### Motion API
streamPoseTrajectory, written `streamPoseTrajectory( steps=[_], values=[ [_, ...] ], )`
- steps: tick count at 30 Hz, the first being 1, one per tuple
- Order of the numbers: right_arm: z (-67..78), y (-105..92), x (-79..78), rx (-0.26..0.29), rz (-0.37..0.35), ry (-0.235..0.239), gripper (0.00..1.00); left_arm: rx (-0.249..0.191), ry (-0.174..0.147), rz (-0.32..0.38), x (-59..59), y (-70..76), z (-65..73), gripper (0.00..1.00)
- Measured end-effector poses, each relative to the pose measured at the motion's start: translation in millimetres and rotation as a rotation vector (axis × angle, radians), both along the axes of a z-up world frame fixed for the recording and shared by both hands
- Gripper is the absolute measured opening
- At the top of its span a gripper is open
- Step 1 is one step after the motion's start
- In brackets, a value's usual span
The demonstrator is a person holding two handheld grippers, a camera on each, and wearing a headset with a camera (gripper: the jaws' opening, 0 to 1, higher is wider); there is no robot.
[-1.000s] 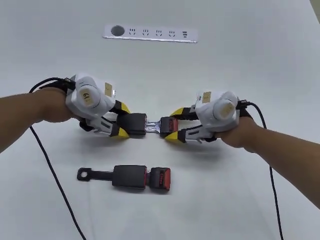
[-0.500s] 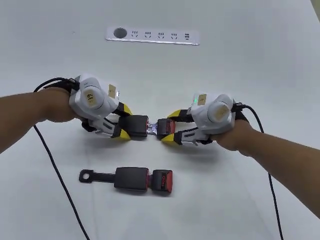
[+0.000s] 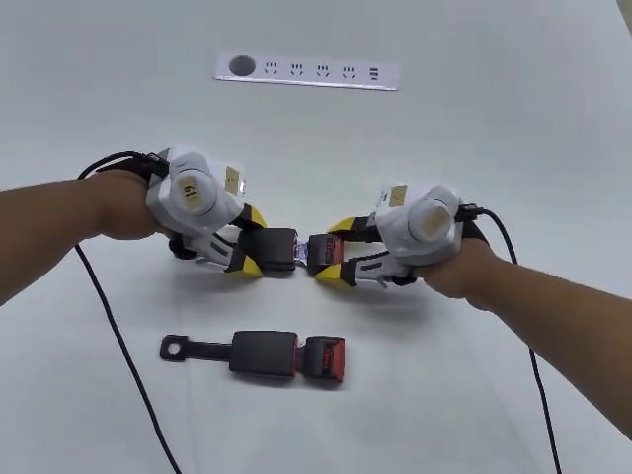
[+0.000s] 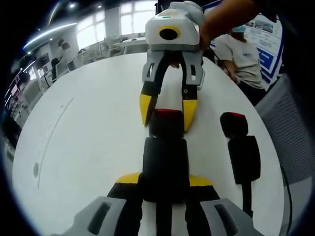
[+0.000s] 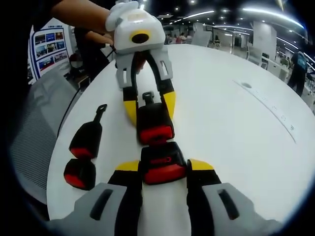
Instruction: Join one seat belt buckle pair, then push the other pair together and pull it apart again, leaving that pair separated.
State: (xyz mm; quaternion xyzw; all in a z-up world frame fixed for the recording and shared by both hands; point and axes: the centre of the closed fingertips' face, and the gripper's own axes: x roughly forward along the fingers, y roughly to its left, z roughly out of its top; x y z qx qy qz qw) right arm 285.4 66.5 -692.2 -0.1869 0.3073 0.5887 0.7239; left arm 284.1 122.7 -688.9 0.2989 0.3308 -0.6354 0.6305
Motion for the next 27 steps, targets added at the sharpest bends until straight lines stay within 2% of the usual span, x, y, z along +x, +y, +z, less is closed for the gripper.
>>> streamPoseTrajectory(
  steps=[6, 27],
  values=[
    [1.4, 2.3, 1.1, -0.002, -0.007, 0.006, 0.33, -0.011, 0.005, -0.002, 0.6, 0.6, -0.9, 0.33],
    [-0.5, 3.9, 3.7, -0.004, -0.021, 0.008, 0.34, -0.003, 0.005, -0.02, 0.3, 3.6, -3.9, 0.33]
  ],
)
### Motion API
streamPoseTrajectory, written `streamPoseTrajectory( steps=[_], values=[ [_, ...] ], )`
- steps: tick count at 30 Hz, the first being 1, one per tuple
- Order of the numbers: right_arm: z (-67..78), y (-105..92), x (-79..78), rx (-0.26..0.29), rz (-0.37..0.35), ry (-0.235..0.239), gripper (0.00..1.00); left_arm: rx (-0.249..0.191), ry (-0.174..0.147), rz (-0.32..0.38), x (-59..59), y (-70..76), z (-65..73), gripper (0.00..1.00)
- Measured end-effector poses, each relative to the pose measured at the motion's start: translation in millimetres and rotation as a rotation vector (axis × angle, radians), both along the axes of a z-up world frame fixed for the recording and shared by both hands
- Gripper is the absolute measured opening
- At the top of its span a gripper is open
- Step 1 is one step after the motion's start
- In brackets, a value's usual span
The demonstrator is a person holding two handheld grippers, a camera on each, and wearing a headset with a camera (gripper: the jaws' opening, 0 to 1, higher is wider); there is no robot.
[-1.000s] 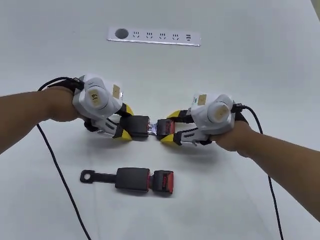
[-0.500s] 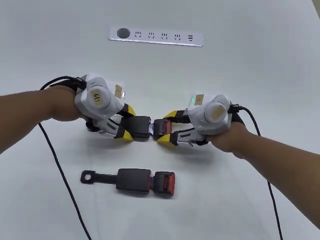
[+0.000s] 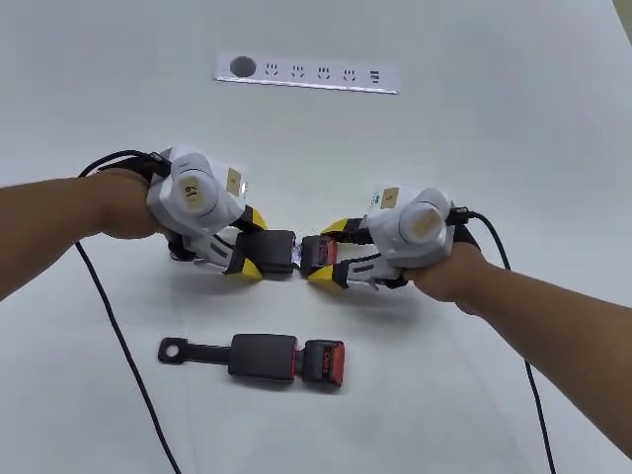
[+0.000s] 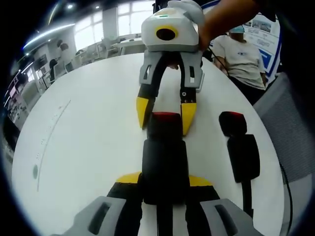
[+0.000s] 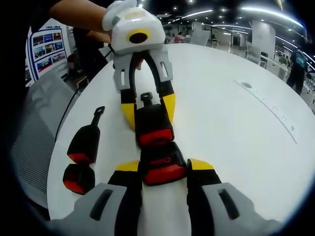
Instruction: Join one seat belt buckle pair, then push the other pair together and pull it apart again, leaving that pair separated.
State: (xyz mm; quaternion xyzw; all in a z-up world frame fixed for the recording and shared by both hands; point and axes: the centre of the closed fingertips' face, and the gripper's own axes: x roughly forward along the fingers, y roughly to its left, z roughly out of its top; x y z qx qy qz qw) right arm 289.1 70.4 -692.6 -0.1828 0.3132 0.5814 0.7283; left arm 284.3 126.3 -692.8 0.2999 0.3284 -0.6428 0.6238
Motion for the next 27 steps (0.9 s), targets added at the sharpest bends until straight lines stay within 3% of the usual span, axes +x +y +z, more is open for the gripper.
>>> streamPoseTrajectory(
  steps=[27],
  values=[
    [-1.2, -7.8, -1.3, -0.032, 0.024, -0.008, 0.34, 0.029, -0.018, -0.004, -3.0, -2.7, 2.7, 0.34]
  ],
)
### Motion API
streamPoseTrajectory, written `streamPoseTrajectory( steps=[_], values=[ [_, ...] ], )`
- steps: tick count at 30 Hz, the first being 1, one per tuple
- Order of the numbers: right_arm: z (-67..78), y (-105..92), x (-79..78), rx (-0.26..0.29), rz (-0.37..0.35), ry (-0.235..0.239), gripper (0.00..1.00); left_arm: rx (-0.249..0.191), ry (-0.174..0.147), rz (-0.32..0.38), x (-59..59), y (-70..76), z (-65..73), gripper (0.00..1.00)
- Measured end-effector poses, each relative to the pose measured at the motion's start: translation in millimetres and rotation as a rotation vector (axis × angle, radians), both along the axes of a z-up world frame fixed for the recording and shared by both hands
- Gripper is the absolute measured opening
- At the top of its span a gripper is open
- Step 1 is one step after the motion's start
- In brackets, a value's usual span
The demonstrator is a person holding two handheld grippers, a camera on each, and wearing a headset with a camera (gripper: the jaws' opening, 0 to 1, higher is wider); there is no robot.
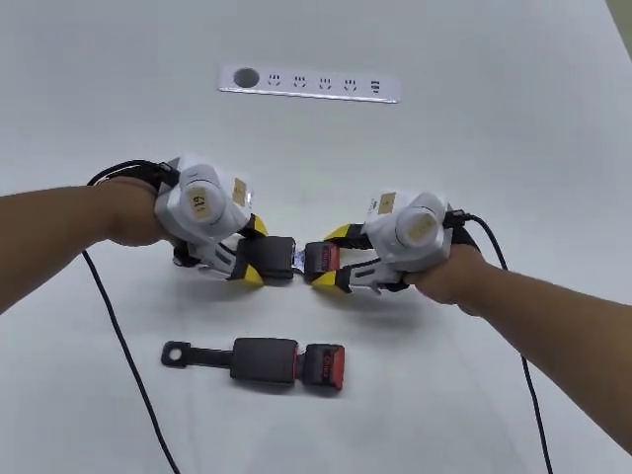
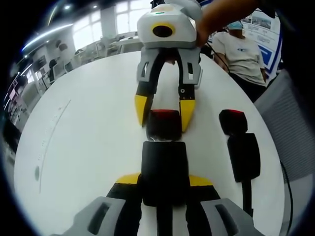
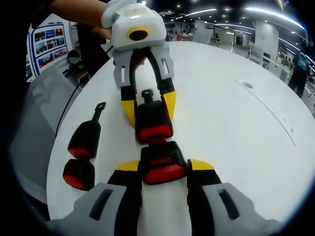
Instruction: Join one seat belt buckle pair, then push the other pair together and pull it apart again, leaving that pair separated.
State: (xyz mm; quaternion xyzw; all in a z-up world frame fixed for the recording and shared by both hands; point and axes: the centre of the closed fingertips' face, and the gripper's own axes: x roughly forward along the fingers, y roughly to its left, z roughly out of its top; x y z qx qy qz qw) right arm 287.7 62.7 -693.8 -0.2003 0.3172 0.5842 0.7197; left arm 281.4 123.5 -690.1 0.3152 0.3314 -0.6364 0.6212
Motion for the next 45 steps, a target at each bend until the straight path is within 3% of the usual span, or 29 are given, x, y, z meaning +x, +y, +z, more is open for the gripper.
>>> streamPoseTrajectory(
  steps=[20, 45],
  values=[
    [-0.4, -13.9, -3.4, -0.008, 0.01, 0.006, 0.34, -0.016, 0.006, 0.01, 2.5, 1.2, -1.6, 0.35],
    [1.3, -68.9, -6.4, -0.026, -0.008, 0.012, 0.34, -0.023, 0.009, 0.026, 0.7, 0.1, 0.0, 0.35]
  ],
)
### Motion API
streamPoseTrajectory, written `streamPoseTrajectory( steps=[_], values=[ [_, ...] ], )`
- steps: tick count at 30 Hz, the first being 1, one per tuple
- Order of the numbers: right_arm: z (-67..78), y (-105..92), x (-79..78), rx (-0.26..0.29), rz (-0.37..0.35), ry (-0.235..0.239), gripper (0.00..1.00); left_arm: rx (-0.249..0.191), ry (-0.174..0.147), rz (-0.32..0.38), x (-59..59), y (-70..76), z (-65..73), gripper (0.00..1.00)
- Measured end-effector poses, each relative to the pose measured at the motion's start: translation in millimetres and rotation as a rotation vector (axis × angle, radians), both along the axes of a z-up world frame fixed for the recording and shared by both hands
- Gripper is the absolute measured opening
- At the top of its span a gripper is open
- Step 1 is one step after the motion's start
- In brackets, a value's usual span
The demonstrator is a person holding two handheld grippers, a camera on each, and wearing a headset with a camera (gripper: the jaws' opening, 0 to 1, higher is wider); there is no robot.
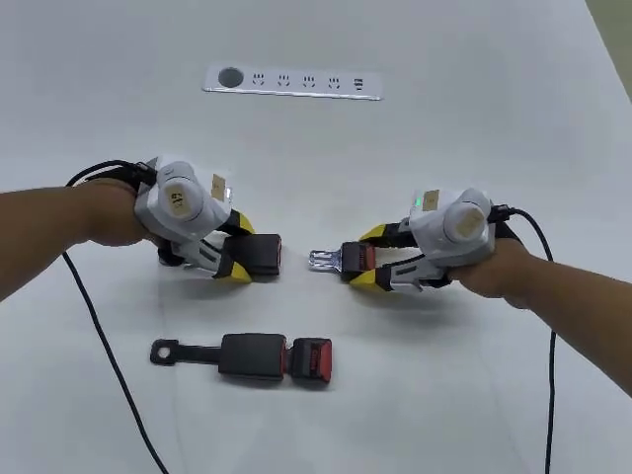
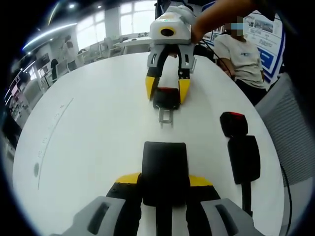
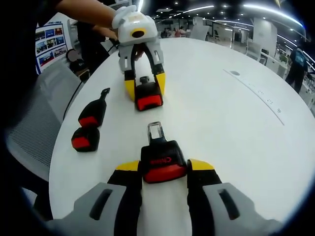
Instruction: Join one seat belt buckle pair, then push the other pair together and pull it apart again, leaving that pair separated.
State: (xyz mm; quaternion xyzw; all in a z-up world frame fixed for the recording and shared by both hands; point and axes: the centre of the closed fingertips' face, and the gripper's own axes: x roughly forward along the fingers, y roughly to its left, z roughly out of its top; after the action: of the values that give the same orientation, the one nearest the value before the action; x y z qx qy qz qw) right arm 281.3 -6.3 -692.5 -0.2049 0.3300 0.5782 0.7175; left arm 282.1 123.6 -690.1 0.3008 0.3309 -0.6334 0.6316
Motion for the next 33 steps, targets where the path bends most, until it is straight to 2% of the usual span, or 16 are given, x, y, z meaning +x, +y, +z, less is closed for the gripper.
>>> streamPoseTrajectory(
  steps=[11, 19, 33],
  values=[
    [-3.2, -26.6, 3.6, -0.017, -0.006, 0.001, 0.35, 0.001, 0.001, 0.001, -0.3, 0.3, 0.4, 0.35],
    [-1.7, -43.3, -2.3, -0.031, -0.014, 0.01, 0.35, 0.006, 0.0, 0.0, -0.2, 0.7, -0.1, 0.35],
    [2.7, -59.0, -5.9, -0.04, -0.036, 0.017, 0.35, 0.014, 0.002, 0.002, -3.3, -2.5, 4.4, 0.35]
  ],
)
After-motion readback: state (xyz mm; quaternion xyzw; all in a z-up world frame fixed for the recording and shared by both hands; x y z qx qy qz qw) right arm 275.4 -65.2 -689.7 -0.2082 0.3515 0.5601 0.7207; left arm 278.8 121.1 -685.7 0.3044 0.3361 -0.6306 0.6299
